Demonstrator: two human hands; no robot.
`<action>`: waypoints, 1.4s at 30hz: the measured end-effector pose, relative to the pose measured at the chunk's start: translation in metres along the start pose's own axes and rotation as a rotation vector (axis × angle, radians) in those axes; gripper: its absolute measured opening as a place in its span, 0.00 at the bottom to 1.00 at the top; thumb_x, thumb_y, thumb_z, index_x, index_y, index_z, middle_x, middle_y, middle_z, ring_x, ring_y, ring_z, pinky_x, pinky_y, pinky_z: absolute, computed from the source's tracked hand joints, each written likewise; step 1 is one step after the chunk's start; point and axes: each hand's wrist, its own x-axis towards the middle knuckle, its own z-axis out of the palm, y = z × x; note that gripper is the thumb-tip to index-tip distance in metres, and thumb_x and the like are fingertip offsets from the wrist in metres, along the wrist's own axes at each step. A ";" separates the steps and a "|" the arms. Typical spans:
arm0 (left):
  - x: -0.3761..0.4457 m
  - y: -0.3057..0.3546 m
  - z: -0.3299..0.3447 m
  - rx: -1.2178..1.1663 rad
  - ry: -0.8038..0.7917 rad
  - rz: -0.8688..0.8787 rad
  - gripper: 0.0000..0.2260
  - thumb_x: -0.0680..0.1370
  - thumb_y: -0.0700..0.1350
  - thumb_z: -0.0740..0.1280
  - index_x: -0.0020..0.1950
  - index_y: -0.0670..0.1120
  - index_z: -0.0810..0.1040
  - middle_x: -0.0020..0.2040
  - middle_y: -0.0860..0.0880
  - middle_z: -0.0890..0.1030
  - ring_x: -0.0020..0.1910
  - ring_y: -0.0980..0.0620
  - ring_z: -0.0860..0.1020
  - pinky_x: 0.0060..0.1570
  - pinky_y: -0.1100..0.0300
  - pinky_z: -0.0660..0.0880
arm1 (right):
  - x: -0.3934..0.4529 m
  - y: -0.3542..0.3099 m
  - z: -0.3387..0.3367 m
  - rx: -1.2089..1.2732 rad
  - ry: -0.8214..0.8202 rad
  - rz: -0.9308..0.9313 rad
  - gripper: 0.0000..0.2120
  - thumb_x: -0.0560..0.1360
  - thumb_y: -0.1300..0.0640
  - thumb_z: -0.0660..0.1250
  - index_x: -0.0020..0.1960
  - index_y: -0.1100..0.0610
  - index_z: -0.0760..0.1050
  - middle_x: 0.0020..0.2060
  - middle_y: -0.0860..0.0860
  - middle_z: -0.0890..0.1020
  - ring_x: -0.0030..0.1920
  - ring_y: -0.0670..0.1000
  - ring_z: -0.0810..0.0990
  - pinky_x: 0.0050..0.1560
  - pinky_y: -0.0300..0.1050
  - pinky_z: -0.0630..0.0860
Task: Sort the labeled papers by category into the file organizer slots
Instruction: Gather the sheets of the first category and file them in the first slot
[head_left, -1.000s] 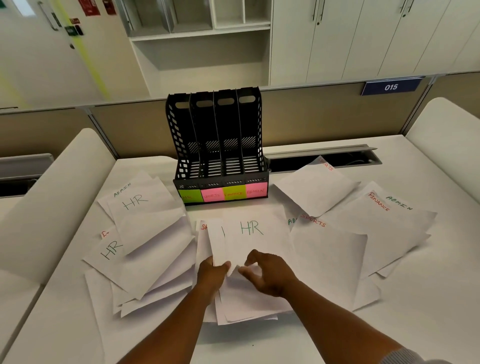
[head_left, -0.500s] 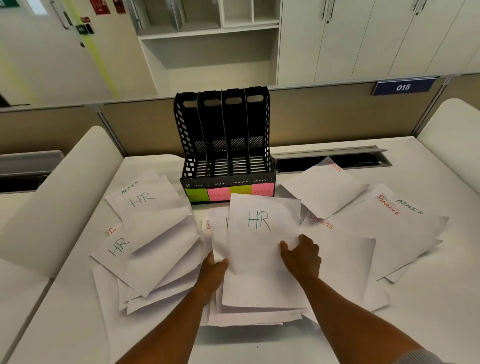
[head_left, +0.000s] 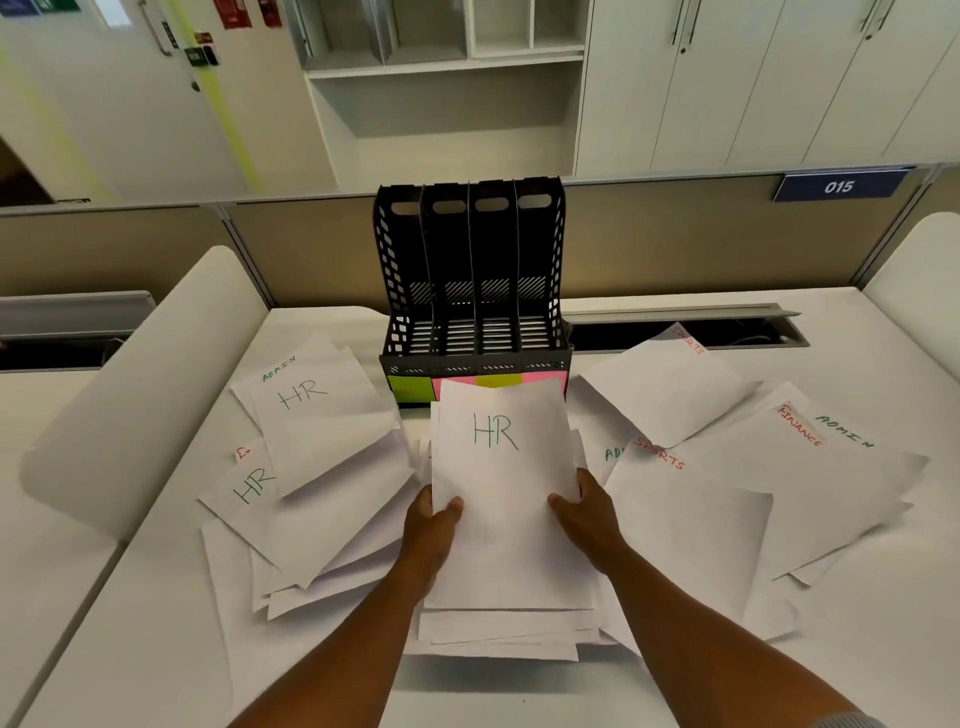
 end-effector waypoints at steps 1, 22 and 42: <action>0.001 0.003 -0.002 -0.021 0.017 0.012 0.15 0.79 0.44 0.65 0.66 0.48 0.72 0.57 0.51 0.79 0.51 0.52 0.77 0.52 0.59 0.74 | 0.001 0.000 -0.001 0.000 0.000 -0.002 0.12 0.73 0.59 0.67 0.56 0.58 0.73 0.49 0.53 0.80 0.48 0.56 0.79 0.46 0.45 0.77; 0.091 0.047 -0.100 -0.552 0.338 -0.391 0.23 0.83 0.50 0.54 0.74 0.40 0.64 0.74 0.42 0.68 0.71 0.46 0.70 0.66 0.59 0.68 | 0.012 -0.004 0.002 -0.099 -0.001 0.055 0.09 0.73 0.62 0.66 0.53 0.57 0.75 0.44 0.53 0.81 0.43 0.55 0.79 0.45 0.48 0.78; 0.107 0.035 -0.133 -0.561 0.244 -0.486 0.05 0.75 0.45 0.60 0.41 0.48 0.74 0.35 0.54 0.75 0.28 0.59 0.66 0.20 0.69 0.57 | 0.019 -0.002 0.016 -0.136 -0.009 0.093 0.06 0.75 0.61 0.64 0.52 0.56 0.73 0.46 0.52 0.79 0.42 0.52 0.77 0.37 0.39 0.74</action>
